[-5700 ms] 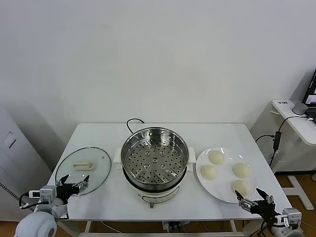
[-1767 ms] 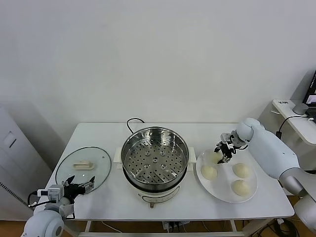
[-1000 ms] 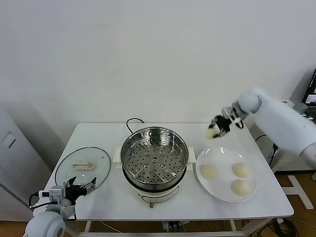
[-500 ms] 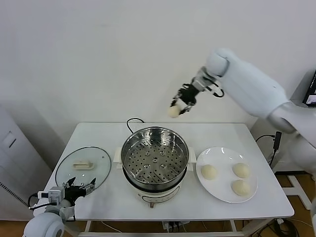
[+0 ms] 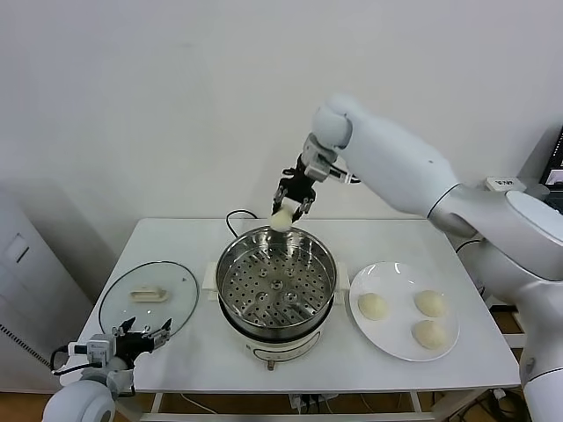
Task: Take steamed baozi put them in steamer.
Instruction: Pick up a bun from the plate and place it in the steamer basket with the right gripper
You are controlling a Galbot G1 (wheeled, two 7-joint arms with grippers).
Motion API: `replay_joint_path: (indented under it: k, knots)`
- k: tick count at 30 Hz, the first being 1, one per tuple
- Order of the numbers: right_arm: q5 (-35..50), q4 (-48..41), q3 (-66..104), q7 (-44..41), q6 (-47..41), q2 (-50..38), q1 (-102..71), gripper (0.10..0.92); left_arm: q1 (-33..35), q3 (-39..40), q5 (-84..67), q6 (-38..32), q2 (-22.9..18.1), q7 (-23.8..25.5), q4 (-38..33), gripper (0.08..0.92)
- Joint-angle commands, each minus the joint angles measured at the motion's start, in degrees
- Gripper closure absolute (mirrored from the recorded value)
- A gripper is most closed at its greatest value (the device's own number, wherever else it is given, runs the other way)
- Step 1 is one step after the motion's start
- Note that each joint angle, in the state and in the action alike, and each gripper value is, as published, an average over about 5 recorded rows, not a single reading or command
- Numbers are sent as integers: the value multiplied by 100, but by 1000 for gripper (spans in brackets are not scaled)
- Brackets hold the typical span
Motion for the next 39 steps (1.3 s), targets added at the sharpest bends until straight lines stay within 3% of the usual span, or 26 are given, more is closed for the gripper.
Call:
replay_joint_path:
  k: [1, 24, 28, 32, 39]
  knots:
    - [-803, 319, 116, -56, 279, 130, -531, 575, -11, 16, 13, 13, -17, -2, -12, 177]
    - [-2134, -5, 906, 35, 279, 450, -1273, 549, 28, 13, 13, -4, -23, 8, -25, 177]
    - [-2229, -8, 943, 108, 279, 486, -1313, 499, 29, 11, 12, -8, -22, 11, -22, 177]
    - [-2128, 27, 945, 126, 279, 475, -1288, 397, 23, 14, 11, -6, -31, 11, -22, 177]
    - [-790, 23, 533, 108, 279, 149, -568, 223, 26, 13, 13, 2, -43, 3, -36, 177]
